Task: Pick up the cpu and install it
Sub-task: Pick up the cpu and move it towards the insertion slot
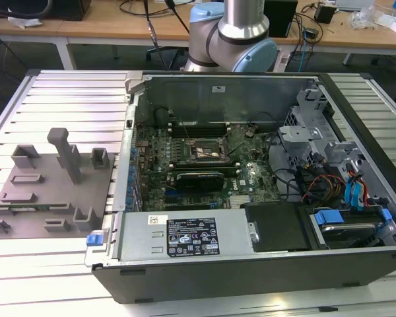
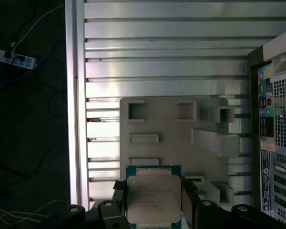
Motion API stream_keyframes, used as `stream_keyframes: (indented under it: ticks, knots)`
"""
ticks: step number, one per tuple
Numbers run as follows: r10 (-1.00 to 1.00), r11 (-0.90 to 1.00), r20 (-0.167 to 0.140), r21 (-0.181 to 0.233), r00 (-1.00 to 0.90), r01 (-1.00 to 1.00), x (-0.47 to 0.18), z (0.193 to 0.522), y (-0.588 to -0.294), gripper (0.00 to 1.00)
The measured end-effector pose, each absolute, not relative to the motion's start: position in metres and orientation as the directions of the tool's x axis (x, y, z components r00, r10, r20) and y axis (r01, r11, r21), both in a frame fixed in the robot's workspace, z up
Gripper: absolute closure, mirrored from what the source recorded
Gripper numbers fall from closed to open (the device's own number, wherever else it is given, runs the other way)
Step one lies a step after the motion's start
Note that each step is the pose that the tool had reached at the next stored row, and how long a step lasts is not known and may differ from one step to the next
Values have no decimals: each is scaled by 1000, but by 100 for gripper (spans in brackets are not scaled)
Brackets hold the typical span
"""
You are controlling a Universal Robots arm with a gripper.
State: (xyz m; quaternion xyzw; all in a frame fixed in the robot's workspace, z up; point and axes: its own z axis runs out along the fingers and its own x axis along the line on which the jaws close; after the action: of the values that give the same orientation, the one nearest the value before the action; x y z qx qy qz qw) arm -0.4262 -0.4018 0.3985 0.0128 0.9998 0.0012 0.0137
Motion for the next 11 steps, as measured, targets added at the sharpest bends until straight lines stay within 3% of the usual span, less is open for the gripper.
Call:
stream_keyframes:
  ticks: [11]
  knots:
    - [25,1000,-27,3,-999,25,-404,399,-402,45]
